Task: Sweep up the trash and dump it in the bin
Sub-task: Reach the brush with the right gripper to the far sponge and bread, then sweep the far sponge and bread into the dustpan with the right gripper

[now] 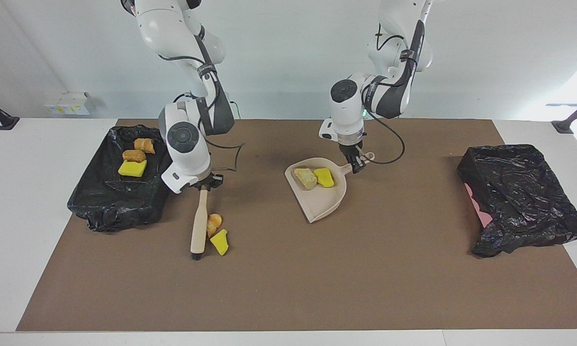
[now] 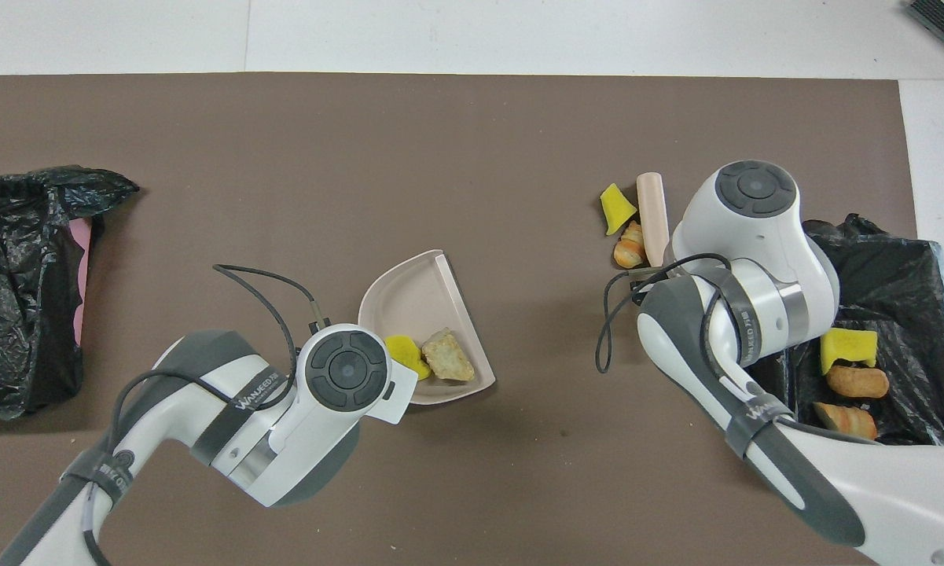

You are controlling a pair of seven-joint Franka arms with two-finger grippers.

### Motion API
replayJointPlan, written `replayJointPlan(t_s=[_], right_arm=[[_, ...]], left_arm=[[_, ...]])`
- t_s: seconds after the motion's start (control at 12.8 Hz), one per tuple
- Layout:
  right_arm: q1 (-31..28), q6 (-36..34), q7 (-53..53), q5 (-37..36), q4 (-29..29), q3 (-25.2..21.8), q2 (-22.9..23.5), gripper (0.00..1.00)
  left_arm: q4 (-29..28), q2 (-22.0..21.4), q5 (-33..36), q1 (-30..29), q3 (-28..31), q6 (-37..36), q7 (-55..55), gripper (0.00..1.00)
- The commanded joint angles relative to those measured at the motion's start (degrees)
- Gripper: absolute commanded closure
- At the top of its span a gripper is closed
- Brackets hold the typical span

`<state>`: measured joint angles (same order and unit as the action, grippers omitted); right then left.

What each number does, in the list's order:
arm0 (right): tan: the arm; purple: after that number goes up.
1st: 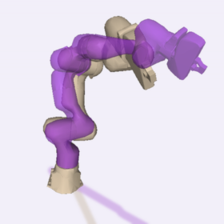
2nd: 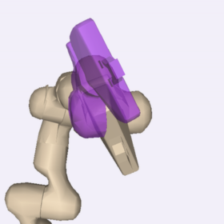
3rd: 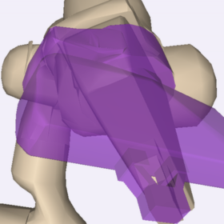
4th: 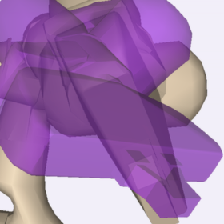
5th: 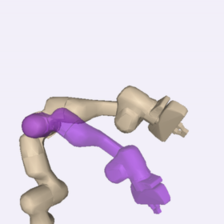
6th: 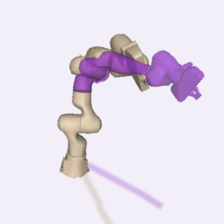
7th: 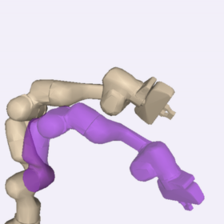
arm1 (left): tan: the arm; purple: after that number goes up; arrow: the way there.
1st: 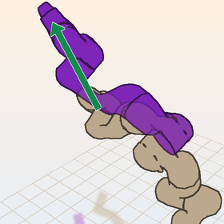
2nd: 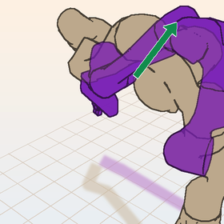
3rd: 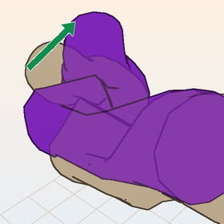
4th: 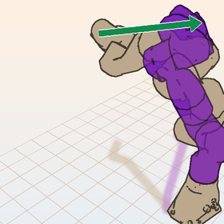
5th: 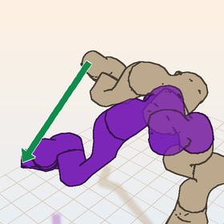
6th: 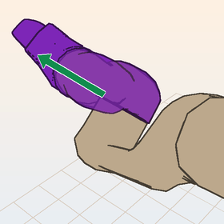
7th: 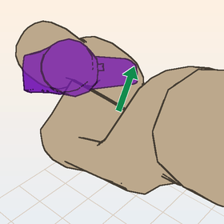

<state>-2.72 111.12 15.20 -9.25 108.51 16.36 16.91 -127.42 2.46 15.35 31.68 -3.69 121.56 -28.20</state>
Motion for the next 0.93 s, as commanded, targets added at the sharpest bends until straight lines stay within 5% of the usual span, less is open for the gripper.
replayJointPlan(t_s=[0.0, 0.23, 0.55, 0.86], right_arm=[[0.7, -0.3, -8.0, -0.6, -1.5, 0.8, 1.3, 1.0], [4.9, -1.5, -9.3, 0.7, 0.7, 1.0, 0.2, 1.0], [11.0, -1.7, -14.9, 4.6, 10.9, 2.2, -6.7, 1.0], [19.8, -1.7, -15.9, 13.9, 11.6, 2.2, -8.9, 1.0]], left_arm=[[-1.8, -2.1, -0.1, 1.5, 0.6, -1.8, 1.5, 1.0], [-1.8, -2.2, -0.1, 1.5, 0.6, -1.9, 5.8, 1.0], [-3.1, -2.9, -0.1, 1.8, 0.6, -1.9, 6.3, 1.0], [-3.5, -3.3, -0.1, 1.9, 0.6, -1.9, 6.2, 1.0]])
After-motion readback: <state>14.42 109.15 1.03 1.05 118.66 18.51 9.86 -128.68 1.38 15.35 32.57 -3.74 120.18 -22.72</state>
